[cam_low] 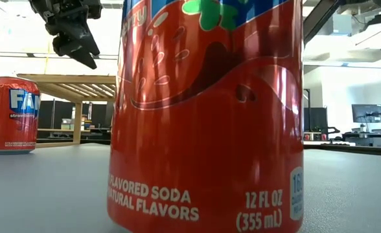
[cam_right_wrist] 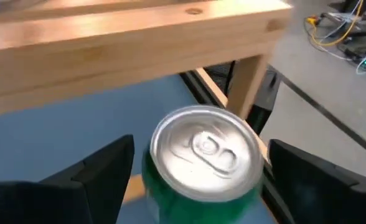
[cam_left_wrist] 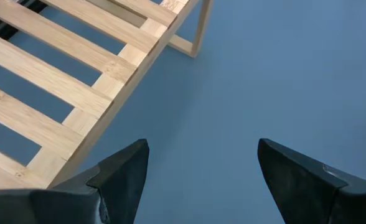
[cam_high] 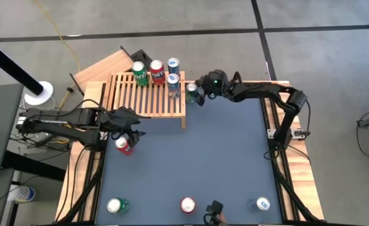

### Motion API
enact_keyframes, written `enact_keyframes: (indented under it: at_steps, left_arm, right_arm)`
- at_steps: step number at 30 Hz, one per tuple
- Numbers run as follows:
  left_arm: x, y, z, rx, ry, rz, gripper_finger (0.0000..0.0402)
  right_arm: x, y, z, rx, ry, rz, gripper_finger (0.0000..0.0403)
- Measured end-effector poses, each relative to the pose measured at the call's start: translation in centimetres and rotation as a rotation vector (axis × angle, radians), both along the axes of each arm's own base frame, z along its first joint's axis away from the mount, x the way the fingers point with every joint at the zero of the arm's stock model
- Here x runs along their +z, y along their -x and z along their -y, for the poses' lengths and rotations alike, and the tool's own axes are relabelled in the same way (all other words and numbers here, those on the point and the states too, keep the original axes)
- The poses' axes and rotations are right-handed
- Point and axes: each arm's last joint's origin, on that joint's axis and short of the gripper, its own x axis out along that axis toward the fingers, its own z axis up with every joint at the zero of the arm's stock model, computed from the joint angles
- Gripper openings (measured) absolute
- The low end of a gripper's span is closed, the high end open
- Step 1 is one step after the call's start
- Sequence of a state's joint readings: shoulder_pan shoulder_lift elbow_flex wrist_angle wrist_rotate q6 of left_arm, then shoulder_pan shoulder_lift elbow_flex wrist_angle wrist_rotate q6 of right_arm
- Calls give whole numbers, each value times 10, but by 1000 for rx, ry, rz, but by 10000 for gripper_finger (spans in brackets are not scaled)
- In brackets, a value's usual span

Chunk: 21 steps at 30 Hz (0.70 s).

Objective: Place canned beverage on shelf
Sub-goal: Move the top green soda can to the center of the table

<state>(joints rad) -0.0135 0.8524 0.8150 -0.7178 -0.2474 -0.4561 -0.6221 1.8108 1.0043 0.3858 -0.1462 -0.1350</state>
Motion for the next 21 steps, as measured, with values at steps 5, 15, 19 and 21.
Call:
enact_keyframes:
  at_steps: [5, 15, 19, 21]
  left_arm:
    - [0, 0, 0, -1, -2, -3, 288]
    - [-1, 0, 1, 5, 7, -5, 288]
    - [0, 0, 1, 1, 2, -6, 288]
    - [0, 1, 1, 0, 1, -7, 288]
  right_arm:
    - [-15, -13, 10, 7, -12, -16, 365]
    - [-23, -24, 13, 43, 18, -51, 346]
    - [-24, -24, 13, 44, 14, -56, 307]
    - [-24, -24, 13, 44, 10, -61, 290]
